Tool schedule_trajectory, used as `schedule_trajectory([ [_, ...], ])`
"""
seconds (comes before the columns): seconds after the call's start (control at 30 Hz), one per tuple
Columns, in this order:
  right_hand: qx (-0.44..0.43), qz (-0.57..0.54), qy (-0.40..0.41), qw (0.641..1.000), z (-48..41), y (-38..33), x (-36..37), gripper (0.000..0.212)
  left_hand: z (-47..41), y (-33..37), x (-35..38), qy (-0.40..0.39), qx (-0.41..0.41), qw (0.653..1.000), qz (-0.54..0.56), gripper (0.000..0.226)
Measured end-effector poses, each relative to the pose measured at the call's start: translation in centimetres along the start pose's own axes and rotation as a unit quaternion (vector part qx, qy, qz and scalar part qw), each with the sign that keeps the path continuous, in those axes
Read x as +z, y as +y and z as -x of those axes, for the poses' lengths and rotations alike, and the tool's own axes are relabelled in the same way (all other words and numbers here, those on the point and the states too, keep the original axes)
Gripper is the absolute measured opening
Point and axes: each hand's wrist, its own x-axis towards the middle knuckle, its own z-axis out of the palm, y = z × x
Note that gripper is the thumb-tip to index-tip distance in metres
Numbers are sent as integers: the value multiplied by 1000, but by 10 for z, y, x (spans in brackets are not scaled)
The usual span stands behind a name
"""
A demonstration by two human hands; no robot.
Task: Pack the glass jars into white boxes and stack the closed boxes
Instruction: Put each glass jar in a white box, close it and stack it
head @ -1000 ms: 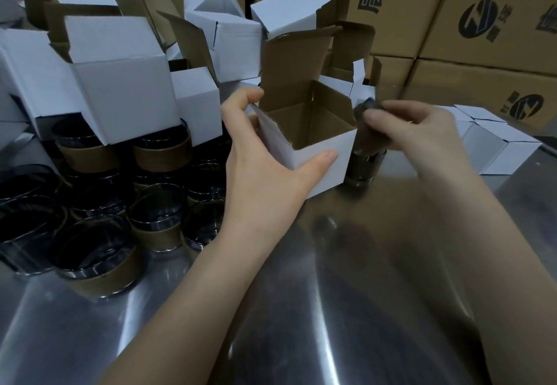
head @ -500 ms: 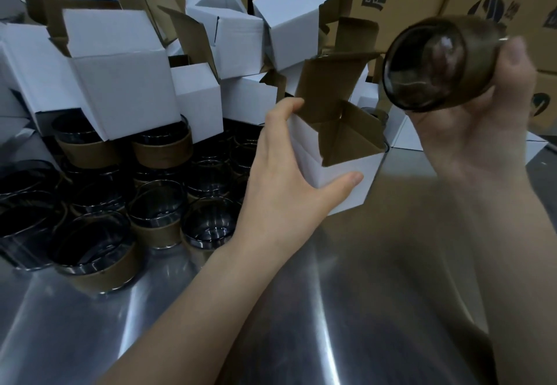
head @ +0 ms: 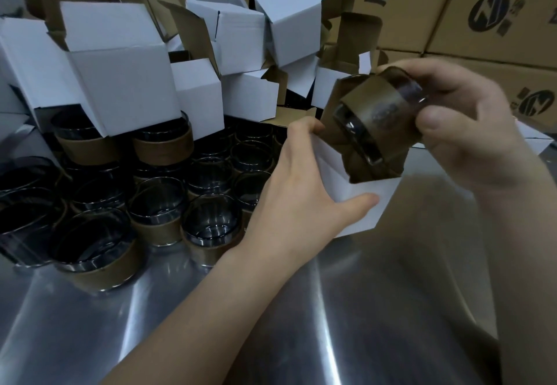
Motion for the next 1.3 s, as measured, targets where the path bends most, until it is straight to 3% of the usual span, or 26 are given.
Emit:
schedule_trajectory([
  [0.17, -1, 74, 20, 997, 9, 3, -18, 46, 0, 0, 1, -7, 10, 1000, -22, 78],
  [0.4, 73, 124, -23, 989, 16, 4, -24, 54, 1, -1, 6, -12, 31, 998, -56, 77],
  [0.83, 121, 167, -53, 977, 14, -5, -10, 60, 3, -1, 15, -26, 55, 993, -102, 78],
  [1.13, 182, 328, -58, 925, 11, -6, 3, 64, 5, -5, 23, -45, 42, 995, -79, 77],
  [1.3, 215, 377, -68, 899, 8, -8, 8, 46, 6, -6, 24, -58, 40, 994, -87, 79],
])
